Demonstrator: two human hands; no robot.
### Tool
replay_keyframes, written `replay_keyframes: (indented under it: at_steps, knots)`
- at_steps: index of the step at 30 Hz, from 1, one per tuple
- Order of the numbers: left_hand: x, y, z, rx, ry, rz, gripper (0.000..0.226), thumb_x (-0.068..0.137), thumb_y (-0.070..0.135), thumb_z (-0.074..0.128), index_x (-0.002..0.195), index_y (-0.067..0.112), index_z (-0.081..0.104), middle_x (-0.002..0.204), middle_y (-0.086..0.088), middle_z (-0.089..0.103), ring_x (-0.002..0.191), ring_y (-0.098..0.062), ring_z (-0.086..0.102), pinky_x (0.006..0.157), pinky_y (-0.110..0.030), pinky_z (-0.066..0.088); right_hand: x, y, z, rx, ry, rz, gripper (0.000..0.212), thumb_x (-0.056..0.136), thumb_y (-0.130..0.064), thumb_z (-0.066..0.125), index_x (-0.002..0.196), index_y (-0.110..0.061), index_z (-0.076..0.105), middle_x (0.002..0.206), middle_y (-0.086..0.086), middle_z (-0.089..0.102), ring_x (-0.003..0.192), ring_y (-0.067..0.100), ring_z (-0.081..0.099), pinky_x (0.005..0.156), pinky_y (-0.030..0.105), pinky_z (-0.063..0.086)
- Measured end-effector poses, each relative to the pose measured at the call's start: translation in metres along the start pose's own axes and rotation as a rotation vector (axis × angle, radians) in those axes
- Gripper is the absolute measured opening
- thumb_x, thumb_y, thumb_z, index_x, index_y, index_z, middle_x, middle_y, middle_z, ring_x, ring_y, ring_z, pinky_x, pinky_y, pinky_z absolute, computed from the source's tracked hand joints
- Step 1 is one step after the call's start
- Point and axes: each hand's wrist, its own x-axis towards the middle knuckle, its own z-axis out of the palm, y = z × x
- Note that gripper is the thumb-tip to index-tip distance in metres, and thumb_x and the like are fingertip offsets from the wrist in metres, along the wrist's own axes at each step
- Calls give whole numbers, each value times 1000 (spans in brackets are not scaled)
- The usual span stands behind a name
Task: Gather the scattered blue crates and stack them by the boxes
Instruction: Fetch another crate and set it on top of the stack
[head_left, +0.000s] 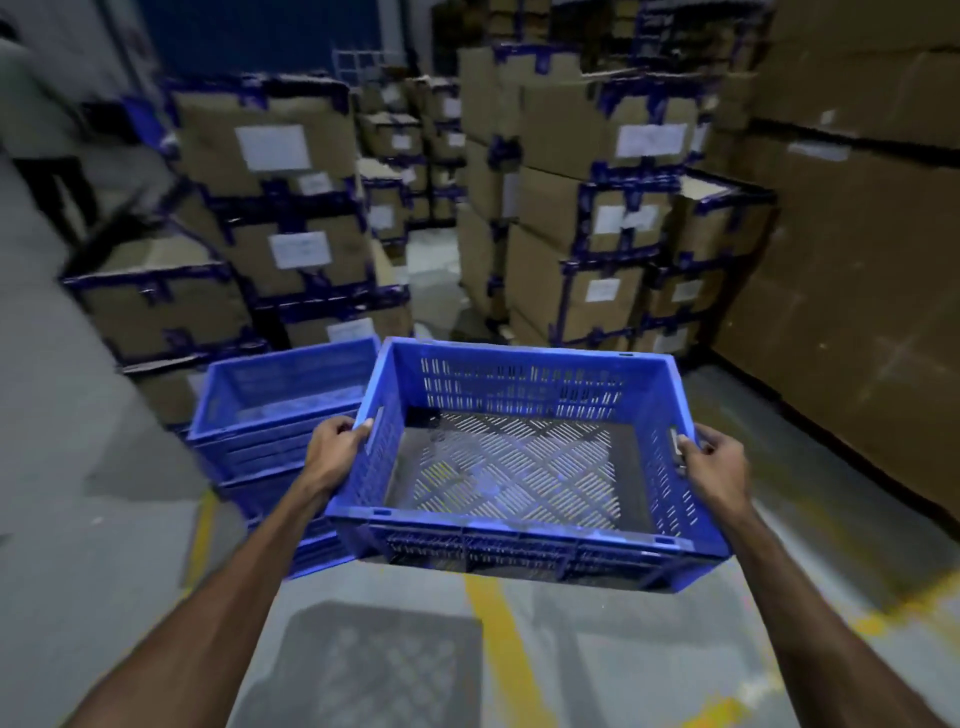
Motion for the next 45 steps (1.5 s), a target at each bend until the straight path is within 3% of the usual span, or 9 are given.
replay_keyframes:
  at_steps: [5, 10, 16, 24, 28, 32, 36, 40, 45]
  knots:
    - [6, -37, -66, -4, 157, -109, 31, 95, 32, 71, 83, 4, 70, 86, -22, 73, 85, -42, 70, 75, -55, 55, 20, -31, 85, 14, -137, -43, 17, 99, -13, 61, 111, -10, 73, 75, 8, 69, 53, 11, 62, 48, 17, 52]
    - [4, -56, -107, -21, 286, -172, 25, 98, 27, 69, 85, 5, 68, 81, -14, 70, 76, -29, 64, 67, -37, 48, 39, -56, 163, 34, -296, -95, 19, 98, -12, 60, 112, -7, 72, 71, 7, 65, 55, 15, 57, 46, 16, 47]
    - [16, -63, -143, 46, 447, -232, 38, 97, 27, 68, 64, 12, 57, 62, -5, 56, 65, -24, 52, 58, -36, 35, 60, -97, 238, 87, -424, -119, 11, 99, -13, 60, 108, -14, 67, 74, 7, 67, 58, 16, 58, 57, 28, 49]
    - [20, -79, -168, 14, 613, -320, 31, 95, 30, 70, 75, 6, 67, 69, -11, 66, 68, -24, 60, 68, -43, 51, 89, -141, 315, 86, -565, -203, 23, 98, -15, 61, 118, -14, 72, 83, 8, 74, 67, 18, 65, 72, 40, 56]
    - [20, -97, -179, -28, 651, -353, 34, 90, 36, 71, 78, 5, 68, 76, -18, 72, 70, -28, 67, 73, -50, 58, 88, -153, 342, 80, -595, -194, 26, 98, -14, 60, 121, -12, 72, 78, 3, 70, 67, 19, 65, 70, 32, 53]
    - [35, -108, -196, -40, 667, -380, 34, 91, 35, 71, 81, 3, 68, 72, -20, 71, 64, -27, 64, 65, -48, 55, 80, -167, 367, 97, -637, -181, 32, 101, -11, 59, 133, -7, 64, 78, -2, 64, 75, 24, 64, 79, 42, 57]
    - [67, -126, -216, -47, 658, -386, 33, 90, 36, 72, 78, 5, 68, 74, -22, 72, 65, -27, 65, 68, -51, 57, 76, -172, 404, 85, -625, -174, 34, 102, -11, 58, 135, -8, 63, 89, 7, 67, 69, 17, 62, 60, 29, 54]
    - [106, -144, -239, -42, 599, -395, 30, 89, 36, 71, 79, 8, 70, 80, -19, 74, 75, -34, 72, 77, -54, 59, 72, -180, 439, 80, -588, -160, 33, 101, -8, 57, 133, -6, 63, 78, 2, 66, 63, 15, 59, 54, 21, 51]
    - [171, -156, -271, -4, 514, -376, 28, 93, 33, 71, 82, 7, 70, 83, -19, 75, 82, -38, 74, 78, -54, 61, 73, -185, 484, 39, -525, -105, 28, 100, -14, 60, 126, -11, 68, 80, -1, 70, 65, 16, 65, 73, 43, 60]
